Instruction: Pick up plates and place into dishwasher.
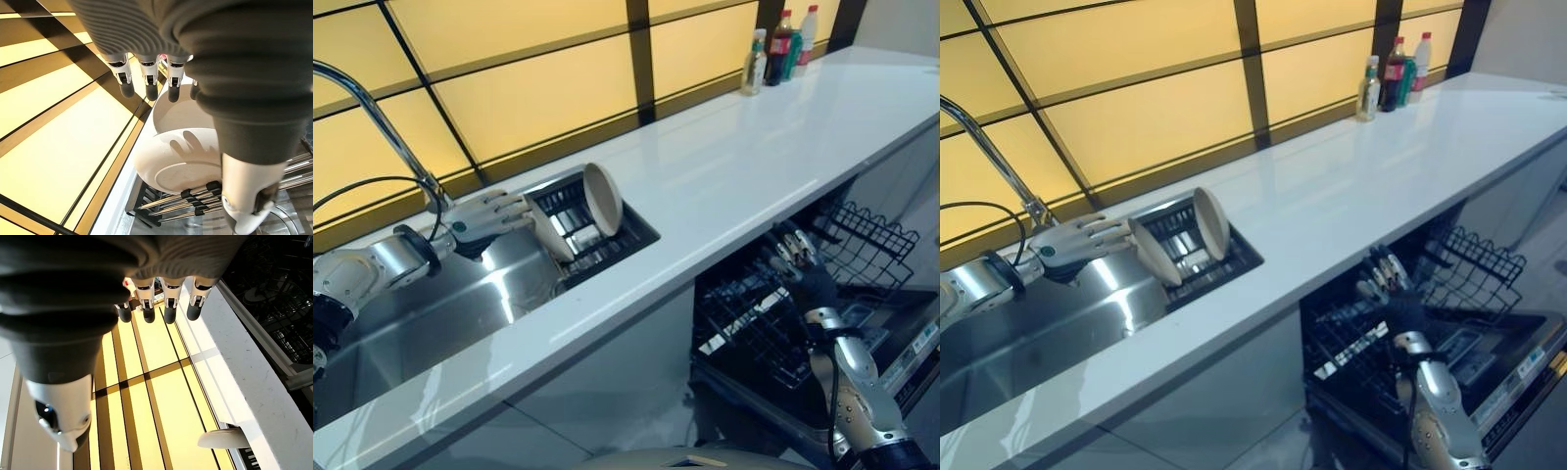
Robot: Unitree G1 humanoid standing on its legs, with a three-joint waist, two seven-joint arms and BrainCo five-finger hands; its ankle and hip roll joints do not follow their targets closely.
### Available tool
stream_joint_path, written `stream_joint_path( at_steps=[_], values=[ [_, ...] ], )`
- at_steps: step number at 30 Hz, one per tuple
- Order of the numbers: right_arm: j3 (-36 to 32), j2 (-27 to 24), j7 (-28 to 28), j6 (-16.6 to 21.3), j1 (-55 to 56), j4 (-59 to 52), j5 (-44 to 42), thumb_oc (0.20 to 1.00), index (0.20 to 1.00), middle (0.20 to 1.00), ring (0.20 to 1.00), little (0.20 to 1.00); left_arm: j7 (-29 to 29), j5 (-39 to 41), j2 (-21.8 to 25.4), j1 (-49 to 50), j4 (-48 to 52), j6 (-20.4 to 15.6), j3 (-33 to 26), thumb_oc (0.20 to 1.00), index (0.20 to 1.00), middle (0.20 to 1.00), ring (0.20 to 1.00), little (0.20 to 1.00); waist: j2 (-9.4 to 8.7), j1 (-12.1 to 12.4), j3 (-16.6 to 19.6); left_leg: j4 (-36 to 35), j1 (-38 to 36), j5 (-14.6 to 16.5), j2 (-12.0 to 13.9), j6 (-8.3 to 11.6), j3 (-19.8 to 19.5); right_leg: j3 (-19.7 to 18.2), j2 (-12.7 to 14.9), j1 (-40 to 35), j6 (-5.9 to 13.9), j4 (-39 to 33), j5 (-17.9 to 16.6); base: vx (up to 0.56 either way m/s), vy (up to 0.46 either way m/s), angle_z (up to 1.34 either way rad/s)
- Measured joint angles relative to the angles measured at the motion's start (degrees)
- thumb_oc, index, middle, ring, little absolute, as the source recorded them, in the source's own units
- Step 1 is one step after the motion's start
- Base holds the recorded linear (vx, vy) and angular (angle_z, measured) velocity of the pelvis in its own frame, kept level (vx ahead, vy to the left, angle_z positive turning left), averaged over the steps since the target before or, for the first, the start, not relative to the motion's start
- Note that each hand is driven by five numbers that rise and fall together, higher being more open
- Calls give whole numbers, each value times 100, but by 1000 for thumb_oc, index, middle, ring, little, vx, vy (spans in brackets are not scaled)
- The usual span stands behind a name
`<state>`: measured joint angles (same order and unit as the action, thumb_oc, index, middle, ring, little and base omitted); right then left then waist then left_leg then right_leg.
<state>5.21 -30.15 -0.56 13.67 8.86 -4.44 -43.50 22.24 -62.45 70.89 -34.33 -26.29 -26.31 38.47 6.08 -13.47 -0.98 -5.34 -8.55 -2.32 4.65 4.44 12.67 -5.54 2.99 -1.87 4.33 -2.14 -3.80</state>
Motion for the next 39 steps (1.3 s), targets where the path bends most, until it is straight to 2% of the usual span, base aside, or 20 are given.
stream_joint_path(
  at_steps=[5, 9, 16, 26, 32, 39],
  values=[
    [2, -5, 27, 0, 4, 0, 0, 1000, 1000, 1000, 1000, 1000, 226, -221, -162, 1, -220, 76, 119, 1000, 1000, 1000, 1000, 1000, -4, -9, 2, 0, -16, -2, -2, -3, 5, -3, 0, 5, 1, 36, 1, 37, 0, -1],
    [41, -28, 41, 0, 24, 0, 0, 1000, 1000, 1000, 1000, 1000, 267, -236, -238, 50, -248, 181, 125, 1000, 1000, 1000, 1000, 1000, -10, -131, 3, -2, -22, 7, -1, 11, 9, -7, 2, 14, 0, 42, 3, 40, 4, -1],
    [41, -150, -26, -1, 62, 0, -20, 1000, 1000, 1000, 1000, 1000, 272, -240, -247, 185, -376, 371, 125, 1000, 1000, 1000, 1000, 1000, -9, -168, 1, -2, -86, 57, 13, -6, 218, -7, 12, 120, 13, 120, -8, 33, 3, -16],
    [41, -248, -45, -2, 158, -1, -115, 1000, 1000, 1000, 1000, 1000, 363, -878, -490, 344, -755, 584, 179, 1000, 1000, 1000, 1000, 1000, 8, -294, -17, 1, -83, 54, 12, 6, 311, -11, 13, 177, 11, 132, -32, 33, -9, -5],
    [17, -308, -45, -37, 157, -1, -115, 1000, 1000, 1000, 1000, 1000, 374, -957, -595, 556, -910, 733, 283, 1000, 1000, 1000, 1000, 1000, 95, -320, -99, 1, -130, 55, 7, 7, 321, -20, 10, 142, 11, 132, -32, 50, -5, -1],
    [-23, -439, -169, -58, 180, -1, -116, 1000, 1000, 1000, 1000, 1000, 674, -1115, -684, 688, -1176, 852, 284, 1000, 1000, 1000, 1000, 1000, 90, -463, -245, -1, -186, 79, 15, 4, 353, -29, 13, 114, 10, 156, -29, 29, -10, -2]
  ],
)
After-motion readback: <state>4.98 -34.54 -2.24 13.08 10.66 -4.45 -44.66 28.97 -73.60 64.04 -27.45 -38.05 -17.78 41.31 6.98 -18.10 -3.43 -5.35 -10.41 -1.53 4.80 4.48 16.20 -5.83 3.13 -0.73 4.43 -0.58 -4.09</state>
